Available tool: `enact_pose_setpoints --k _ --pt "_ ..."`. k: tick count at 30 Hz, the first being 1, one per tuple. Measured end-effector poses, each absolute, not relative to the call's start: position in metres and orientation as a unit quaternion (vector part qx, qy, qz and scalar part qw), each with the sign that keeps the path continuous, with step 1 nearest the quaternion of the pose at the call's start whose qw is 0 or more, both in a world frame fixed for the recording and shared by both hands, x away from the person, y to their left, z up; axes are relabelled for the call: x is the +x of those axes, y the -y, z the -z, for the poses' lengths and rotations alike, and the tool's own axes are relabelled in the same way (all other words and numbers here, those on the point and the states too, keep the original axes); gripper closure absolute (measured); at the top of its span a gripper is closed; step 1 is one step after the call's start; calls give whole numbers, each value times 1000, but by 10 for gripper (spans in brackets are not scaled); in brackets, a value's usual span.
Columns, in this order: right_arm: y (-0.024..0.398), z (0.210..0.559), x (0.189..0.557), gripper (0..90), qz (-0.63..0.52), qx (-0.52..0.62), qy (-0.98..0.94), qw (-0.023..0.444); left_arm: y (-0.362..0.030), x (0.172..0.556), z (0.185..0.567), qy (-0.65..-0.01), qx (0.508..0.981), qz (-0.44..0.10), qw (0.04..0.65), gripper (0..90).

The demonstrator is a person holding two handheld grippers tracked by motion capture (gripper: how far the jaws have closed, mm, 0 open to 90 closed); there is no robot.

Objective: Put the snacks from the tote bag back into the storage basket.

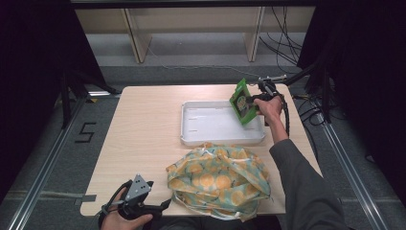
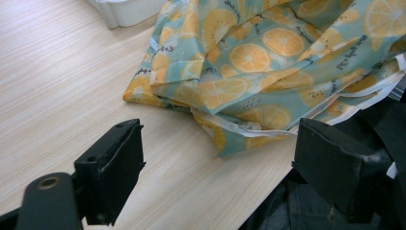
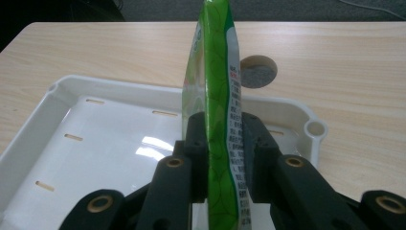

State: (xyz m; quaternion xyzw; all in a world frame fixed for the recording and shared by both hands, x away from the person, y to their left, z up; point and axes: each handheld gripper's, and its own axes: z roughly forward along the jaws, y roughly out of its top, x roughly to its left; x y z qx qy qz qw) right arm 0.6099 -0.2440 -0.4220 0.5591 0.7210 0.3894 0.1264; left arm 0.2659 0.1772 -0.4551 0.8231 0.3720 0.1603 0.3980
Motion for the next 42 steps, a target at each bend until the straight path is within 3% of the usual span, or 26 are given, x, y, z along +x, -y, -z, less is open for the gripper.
enact_pose_setpoints --k 12,13,18,20,24,28,29,42 --pt "251 431 610 739 -393 557 -720 131 -176 264 456 -379 819 -155 401 168" --pt "249 428 607 737 -379 577 -716 104 -177 264 456 -379 819 -155 401 168" --pt "250 433 610 728 -383 562 -723 121 -176 264 456 -380 819 -155 401 168" --pt "249 432 608 725 -384 573 -717 97 -178 265 456 -368 825 -163 396 168" --pt "247 436 611 715 -394 556 -724 109 -177 264 457 -381 819 -154 400 168" --pt "241 434 608 703 -374 580 -718 85 -178 265 456 -376 822 -159 397 168" --pt "242 435 608 701 -357 574 -730 101 -177 264 457 -379 821 -155 399 168" --pt "244 442 609 665 -365 590 -716 81 -180 264 455 -374 827 -155 391 168"
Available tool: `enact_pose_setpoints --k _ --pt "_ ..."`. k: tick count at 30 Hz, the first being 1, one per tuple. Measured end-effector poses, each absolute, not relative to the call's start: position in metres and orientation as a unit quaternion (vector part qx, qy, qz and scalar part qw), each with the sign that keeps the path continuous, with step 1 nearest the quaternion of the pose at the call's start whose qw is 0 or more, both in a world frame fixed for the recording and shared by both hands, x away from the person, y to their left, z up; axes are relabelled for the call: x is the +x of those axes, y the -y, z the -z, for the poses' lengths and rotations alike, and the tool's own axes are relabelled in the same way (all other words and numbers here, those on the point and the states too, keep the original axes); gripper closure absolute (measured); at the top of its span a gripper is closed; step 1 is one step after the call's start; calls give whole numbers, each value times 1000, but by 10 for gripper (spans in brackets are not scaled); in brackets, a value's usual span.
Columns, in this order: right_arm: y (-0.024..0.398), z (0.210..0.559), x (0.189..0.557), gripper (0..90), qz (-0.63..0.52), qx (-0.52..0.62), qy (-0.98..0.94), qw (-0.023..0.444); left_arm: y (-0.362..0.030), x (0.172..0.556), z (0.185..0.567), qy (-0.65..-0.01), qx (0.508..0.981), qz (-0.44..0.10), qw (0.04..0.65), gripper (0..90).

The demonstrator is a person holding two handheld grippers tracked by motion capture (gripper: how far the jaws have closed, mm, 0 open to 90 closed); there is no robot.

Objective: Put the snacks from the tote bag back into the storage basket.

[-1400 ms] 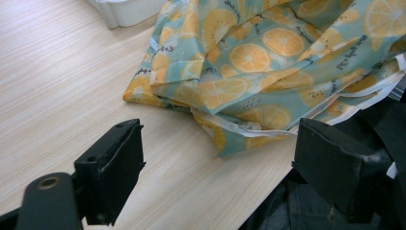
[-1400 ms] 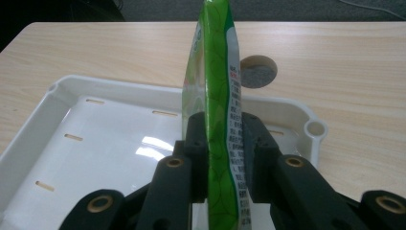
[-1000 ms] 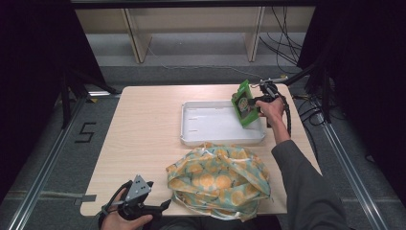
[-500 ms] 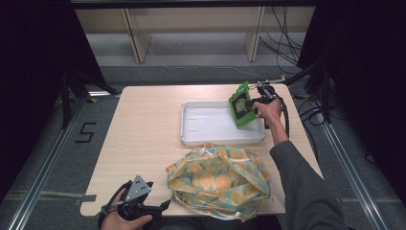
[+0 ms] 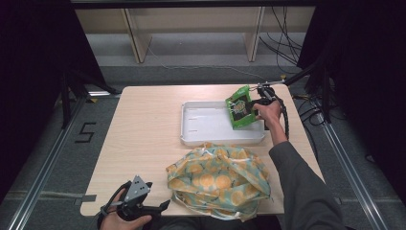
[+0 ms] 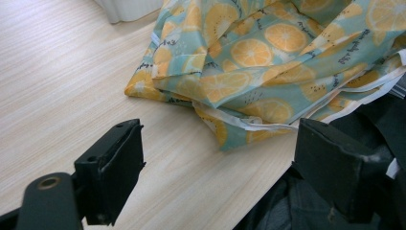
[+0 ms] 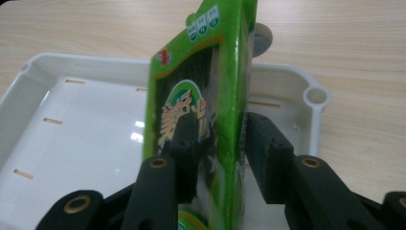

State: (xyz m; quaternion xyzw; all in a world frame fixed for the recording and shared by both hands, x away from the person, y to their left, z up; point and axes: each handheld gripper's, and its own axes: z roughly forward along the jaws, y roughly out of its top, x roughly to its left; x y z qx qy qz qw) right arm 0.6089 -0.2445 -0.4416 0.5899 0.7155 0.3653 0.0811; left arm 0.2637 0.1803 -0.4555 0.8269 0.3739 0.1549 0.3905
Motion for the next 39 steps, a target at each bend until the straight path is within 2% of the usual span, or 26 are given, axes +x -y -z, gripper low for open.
enact_pose_setpoints --k 4,5,6,12,13,14,15,18,20,22,24,25,29,30,34,39 --pt "244 442 609 671 -352 594 -716 105 -179 263 456 -382 819 -155 399 168" --pt "244 441 608 668 -353 594 -717 94 -179 264 456 -379 819 -156 401 168" --pt "244 442 609 668 -353 592 -717 106 -181 264 455 -371 828 -160 388 168" --pt "248 439 608 659 -366 586 -714 114 -181 263 456 -377 822 -160 395 168" --pt "249 436 607 656 -373 590 -711 89 -181 263 456 -378 822 -160 395 168" --pt "249 434 606 651 -370 591 -712 86 -181 263 455 -378 822 -160 395 168" --pt "252 436 608 645 -378 571 -717 130 -181 263 455 -378 822 -161 395 168" --pt "255 431 606 637 -394 546 -729 126 -181 263 456 -379 821 -161 395 168" --pt "250 421 596 625 -379 580 -714 102 -182 264 455 -374 826 -159 391 168" --pt "256 421 597 619 -396 536 -735 125 -181 264 455 -378 822 -159 396 168" --pt "253 414 590 615 -397 551 -727 98 -180 264 456 -385 817 -159 399 168" --pt "256 414 589 610 -390 539 -737 121 -180 264 456 -389 816 -154 399 168" --pt "251 405 576 595 -390 548 -733 95 -182 264 455 -383 823 -155 390 168" --pt "253 404 575 592 -386 537 -742 109 -182 264 455 -386 822 -155 390 169" --pt "254 400 565 577 -400 522 -746 102 -181 264 455 -384 818 -161 397 169" --pt "256 395 554 572 -410 494 -758 118 -182 265 455 -384 819 -160 396 169"
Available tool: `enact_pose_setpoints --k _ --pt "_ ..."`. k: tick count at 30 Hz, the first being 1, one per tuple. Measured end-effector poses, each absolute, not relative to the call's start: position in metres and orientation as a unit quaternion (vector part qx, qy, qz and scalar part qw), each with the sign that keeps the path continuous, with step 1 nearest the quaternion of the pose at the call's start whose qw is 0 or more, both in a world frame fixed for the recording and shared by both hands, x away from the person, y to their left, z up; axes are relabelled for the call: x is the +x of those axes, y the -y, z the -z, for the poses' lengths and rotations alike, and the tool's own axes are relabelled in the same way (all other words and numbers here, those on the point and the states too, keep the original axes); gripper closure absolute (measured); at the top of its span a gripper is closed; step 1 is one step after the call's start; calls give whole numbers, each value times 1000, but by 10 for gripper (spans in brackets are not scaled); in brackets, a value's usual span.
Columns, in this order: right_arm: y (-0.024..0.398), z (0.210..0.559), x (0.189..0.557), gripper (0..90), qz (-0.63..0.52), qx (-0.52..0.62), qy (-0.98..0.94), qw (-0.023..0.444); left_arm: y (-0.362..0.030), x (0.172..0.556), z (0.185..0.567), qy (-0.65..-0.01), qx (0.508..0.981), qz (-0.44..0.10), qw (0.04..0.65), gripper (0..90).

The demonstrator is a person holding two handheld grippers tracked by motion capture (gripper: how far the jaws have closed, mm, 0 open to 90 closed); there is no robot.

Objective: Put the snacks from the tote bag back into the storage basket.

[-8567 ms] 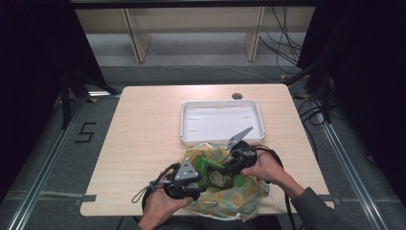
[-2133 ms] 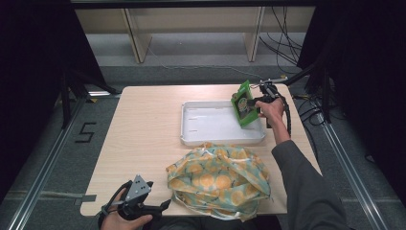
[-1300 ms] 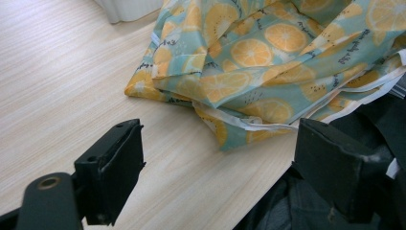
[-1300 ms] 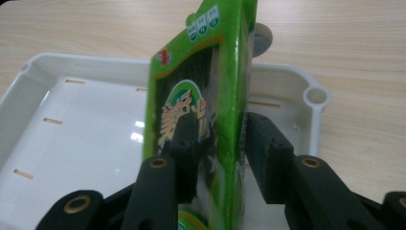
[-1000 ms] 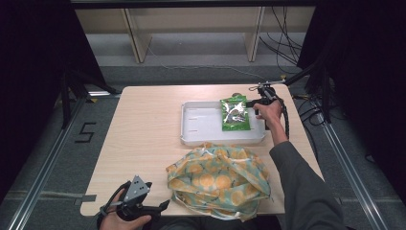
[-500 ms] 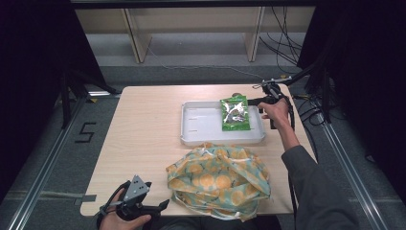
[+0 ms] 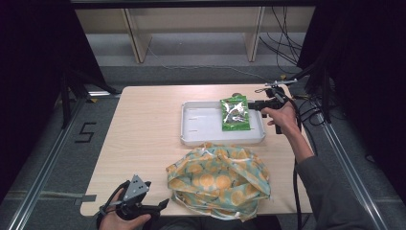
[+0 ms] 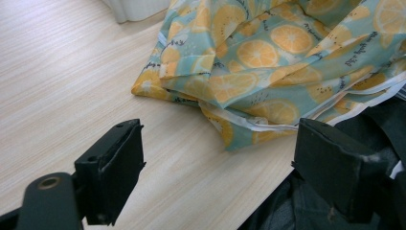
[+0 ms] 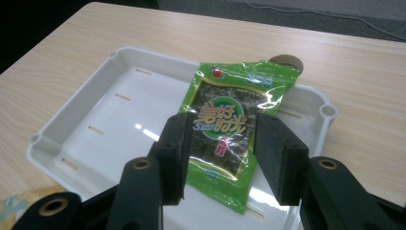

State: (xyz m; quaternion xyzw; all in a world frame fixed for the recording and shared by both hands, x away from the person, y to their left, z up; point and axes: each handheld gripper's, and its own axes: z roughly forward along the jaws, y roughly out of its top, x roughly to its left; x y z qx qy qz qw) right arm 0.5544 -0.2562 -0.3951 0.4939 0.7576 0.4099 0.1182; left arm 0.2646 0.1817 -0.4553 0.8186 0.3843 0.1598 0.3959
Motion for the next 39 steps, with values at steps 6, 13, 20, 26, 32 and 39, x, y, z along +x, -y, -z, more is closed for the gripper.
enact_pose_setpoints --k 6,13,20,26,32,39 --pt "259 392 543 566 -415 484 -762 114 -182 265 456 -385 816 -162 399 169" --pt "262 388 530 543 -415 462 -775 121 -183 265 456 -390 819 -163 388 169" --pt "263 385 514 527 -429 452 -773 115 -182 265 456 -393 813 -162 398 169" --pt "262 383 502 513 -432 449 -774 116 -183 265 456 -387 818 -164 393 169" --pt "262 385 490 497 -432 436 -781 114 -184 265 455 -387 820 -164 389 169" --pt "264 391 476 487 -433 426 -787 111 -184 266 456 -386 821 -163 388 169"
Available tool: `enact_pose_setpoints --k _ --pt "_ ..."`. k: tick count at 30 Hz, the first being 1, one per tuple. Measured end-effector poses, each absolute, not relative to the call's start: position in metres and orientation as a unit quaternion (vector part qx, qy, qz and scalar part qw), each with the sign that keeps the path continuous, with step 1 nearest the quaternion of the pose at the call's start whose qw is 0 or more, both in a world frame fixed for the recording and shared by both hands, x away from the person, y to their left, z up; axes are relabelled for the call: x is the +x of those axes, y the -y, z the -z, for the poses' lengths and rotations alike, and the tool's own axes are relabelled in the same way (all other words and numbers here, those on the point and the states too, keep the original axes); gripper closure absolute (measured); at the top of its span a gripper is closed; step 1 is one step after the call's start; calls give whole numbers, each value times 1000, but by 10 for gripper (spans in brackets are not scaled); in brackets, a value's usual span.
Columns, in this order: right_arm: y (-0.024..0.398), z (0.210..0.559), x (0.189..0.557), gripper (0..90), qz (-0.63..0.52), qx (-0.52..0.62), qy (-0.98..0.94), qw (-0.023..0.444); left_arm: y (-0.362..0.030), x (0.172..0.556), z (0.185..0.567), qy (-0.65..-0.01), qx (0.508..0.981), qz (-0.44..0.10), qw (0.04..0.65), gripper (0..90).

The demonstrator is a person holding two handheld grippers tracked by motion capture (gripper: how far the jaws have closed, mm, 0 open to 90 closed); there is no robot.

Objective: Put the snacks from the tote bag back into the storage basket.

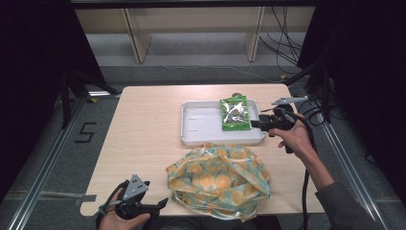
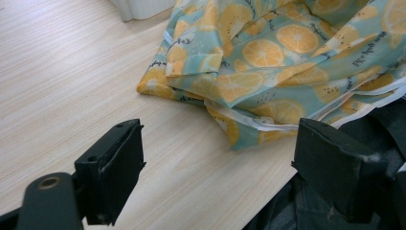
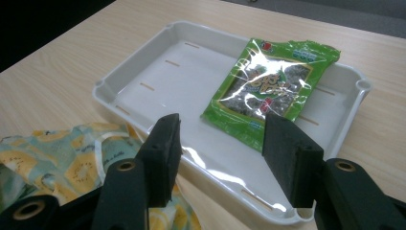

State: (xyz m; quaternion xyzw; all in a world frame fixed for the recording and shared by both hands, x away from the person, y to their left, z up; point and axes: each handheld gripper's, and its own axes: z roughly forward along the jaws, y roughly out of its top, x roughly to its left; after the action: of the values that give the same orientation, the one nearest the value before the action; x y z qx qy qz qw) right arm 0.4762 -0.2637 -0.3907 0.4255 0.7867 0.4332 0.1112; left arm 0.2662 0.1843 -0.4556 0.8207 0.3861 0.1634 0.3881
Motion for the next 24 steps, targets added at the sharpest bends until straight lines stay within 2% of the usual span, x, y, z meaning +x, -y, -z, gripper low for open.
enact_pose_setpoints --k 7,11,14,24 --pt "268 397 466 476 -428 419 -792 118 -184 266 455 -389 819 -164 388 169" --pt "268 400 460 469 -427 422 -792 107 -185 266 455 -386 822 -166 385 169" --pt "270 402 458 466 -433 416 -791 120 -184 265 455 -388 821 -165 385 169" --pt "278 403 442 445 -435 422 -788 107 -185 266 455 -386 821 -165 387 169"
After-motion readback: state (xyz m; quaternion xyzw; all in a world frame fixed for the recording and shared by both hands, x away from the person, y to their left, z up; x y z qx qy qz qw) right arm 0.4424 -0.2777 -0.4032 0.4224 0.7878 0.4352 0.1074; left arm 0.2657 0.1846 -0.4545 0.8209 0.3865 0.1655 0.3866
